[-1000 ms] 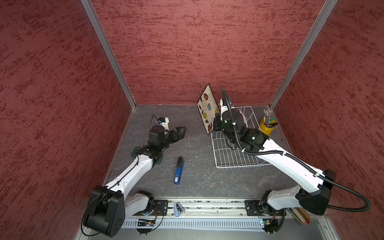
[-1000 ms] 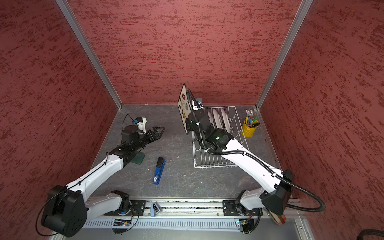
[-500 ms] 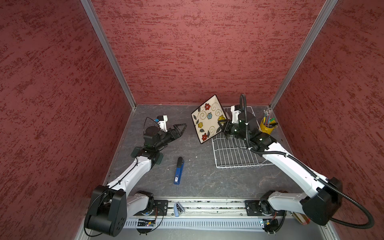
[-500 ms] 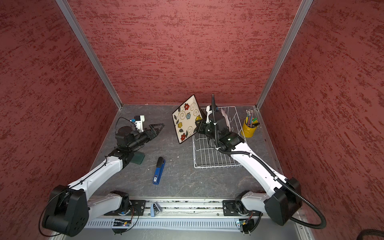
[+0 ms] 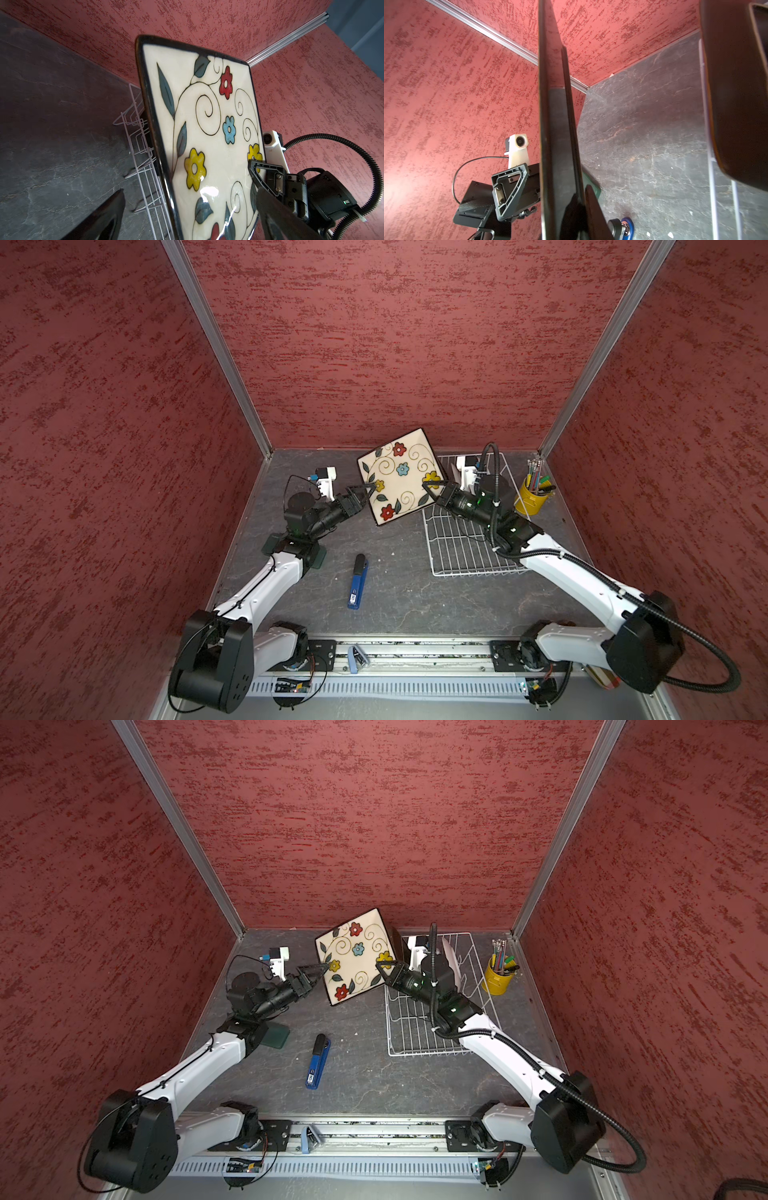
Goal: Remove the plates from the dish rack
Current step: 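Swing the plate toward the left gripper while the left gripper opens toward it, then close the left gripper on the plate edge beside the right gripper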
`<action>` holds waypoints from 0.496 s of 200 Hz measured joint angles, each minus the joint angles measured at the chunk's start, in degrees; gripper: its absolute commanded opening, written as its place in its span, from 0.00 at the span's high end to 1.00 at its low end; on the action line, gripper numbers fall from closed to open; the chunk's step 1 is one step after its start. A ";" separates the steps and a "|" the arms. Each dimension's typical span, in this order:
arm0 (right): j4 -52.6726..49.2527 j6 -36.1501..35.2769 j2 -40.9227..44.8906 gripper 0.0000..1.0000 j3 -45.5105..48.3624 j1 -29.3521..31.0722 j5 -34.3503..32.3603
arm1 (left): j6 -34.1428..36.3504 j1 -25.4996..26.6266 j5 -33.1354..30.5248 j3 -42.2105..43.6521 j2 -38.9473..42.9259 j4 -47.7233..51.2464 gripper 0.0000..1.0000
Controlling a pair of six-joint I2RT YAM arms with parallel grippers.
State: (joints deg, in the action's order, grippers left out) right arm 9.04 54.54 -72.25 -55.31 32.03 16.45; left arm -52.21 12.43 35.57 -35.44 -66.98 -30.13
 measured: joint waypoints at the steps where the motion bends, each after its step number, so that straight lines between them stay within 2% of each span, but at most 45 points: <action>1: 0.07 0.04 0.00 1.00 0.00 0.00 0.00 | 0.02 0.00 0.02 0.00 -0.04 -0.04 0.06; 75: 3.67 2.51 0.00 1.00 1.55 -1.05 0.98 | -3.48 -0.42 3.41 -1.01 -3.63 -3.96 0.18; 99: 4.04 3.02 0.00 1.00 1.75 -1.53 1.66 | -3.85 -0.59 4.22 -2.58 -3.89 -4.55 0.26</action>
State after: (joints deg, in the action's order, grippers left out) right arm 13.08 57.56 -72.25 -53.56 30.50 18.11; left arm -56.05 11.84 39.79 -38.02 -70.87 -34.68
